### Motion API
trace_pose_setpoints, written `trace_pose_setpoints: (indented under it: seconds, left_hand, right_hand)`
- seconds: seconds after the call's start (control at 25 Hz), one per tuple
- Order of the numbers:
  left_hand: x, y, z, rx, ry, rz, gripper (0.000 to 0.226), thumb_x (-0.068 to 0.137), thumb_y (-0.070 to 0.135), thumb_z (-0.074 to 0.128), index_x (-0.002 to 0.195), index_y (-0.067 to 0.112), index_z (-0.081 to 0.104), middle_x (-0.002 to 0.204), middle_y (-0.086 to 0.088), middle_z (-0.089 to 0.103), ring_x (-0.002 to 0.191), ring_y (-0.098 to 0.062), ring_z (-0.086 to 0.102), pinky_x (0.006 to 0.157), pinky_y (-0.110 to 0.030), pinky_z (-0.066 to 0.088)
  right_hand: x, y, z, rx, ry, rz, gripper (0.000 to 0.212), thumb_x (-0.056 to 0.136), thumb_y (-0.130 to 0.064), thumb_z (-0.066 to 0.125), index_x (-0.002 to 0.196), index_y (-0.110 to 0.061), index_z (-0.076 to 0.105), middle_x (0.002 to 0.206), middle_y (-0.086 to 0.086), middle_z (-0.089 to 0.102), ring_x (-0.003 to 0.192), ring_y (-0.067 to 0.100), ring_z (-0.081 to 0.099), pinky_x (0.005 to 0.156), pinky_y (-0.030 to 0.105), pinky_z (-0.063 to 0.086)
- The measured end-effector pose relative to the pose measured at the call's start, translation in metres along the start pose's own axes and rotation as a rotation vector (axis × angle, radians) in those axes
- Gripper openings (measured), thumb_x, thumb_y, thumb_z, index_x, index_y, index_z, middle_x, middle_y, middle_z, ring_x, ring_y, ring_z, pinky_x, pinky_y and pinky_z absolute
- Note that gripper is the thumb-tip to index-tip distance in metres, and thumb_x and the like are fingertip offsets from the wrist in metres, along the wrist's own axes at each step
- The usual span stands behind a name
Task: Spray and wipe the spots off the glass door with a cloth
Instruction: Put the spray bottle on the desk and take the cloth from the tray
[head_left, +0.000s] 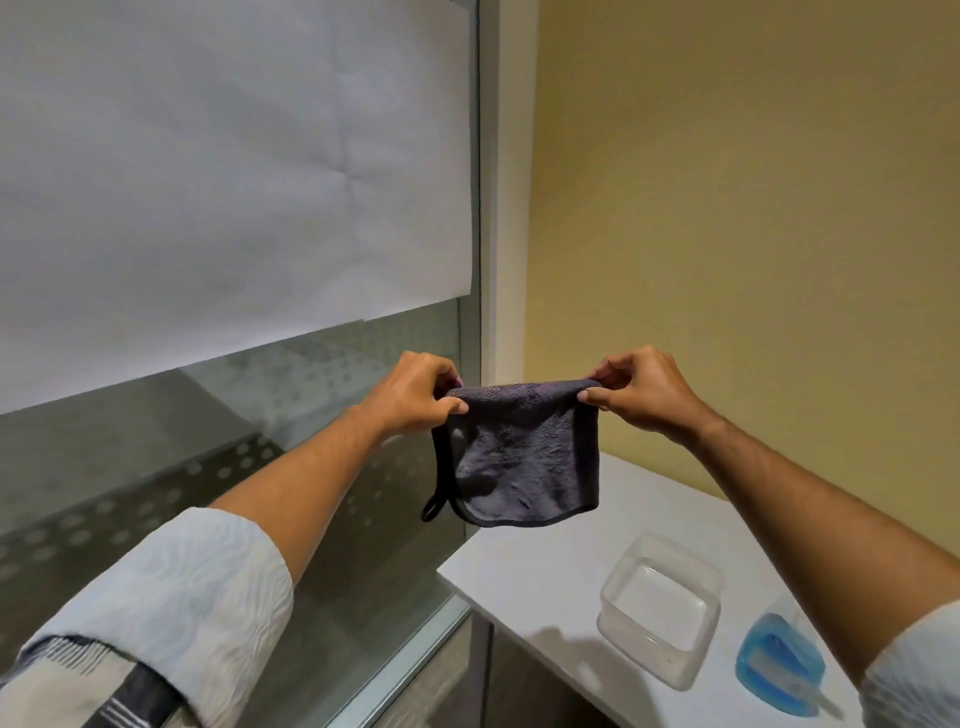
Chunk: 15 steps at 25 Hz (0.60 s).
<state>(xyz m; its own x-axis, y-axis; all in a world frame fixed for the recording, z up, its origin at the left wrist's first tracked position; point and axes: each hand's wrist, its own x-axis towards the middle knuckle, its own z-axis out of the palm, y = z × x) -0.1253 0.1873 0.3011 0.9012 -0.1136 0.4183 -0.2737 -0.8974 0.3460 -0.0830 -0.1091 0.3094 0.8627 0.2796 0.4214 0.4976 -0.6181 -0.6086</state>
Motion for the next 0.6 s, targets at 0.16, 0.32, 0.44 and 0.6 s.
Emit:
trace_pose_setpoints:
  seconds: [0.16,0.32,0.44,0.6]
  left_hand:
    - [-0.059,-0.031,-0.054,0.06,0.062,-0.128,0.02,0.072,0.03,0.084,0.078,0.016,0.071,0.062,0.01,0.06,0.056,-0.002,0.053,0.05,-0.012,0.033]
    - [-0.129,-0.06,-0.109,0.124,0.126,-0.269,0.023,0.069,0.033,0.086,0.078,0.015,0.074,0.064,0.005,0.065,0.058,-0.004,0.058,0.052,-0.015,0.039]
    - [-0.188,-0.077,-0.151,0.144,0.132,-0.397,0.023,0.068,0.031,0.087,0.08,0.016,0.074,0.068,0.004,0.068,0.061,-0.005,0.06,0.053,-0.013,0.044]
    - [-0.281,-0.092,-0.211,0.148,0.165,-0.586,0.018,0.071,0.024,0.085,0.081,0.016,0.073,0.072,0.0,0.071,0.065,-0.01,0.064,0.061,-0.021,0.051]
  right_hand:
    - [0.004,-0.052,0.041,0.109,-0.085,-0.093,0.012,0.073,-0.019,0.084,0.082,-0.015,0.078,0.069,-0.005,0.075,0.06,0.001,0.068,0.059,0.016,0.05]
    - [0.003,-0.115,0.085,0.245,-0.203,-0.176,0.011,0.073,-0.015,0.085,0.08,-0.014,0.076,0.063,-0.005,0.074,0.059,0.004,0.07,0.056,0.016,0.053]
    - [-0.002,-0.166,0.121,0.304,-0.309,-0.23,0.013,0.075,-0.011,0.083,0.086,-0.008,0.077,0.073,0.007,0.076,0.067,0.016,0.074,0.067,0.028,0.061]
    - [-0.029,-0.245,0.174,0.388,-0.434,-0.312,0.007,0.074,-0.01,0.082,0.079,-0.01,0.077,0.066,0.004,0.075,0.065,0.018,0.074,0.064,0.029,0.062]
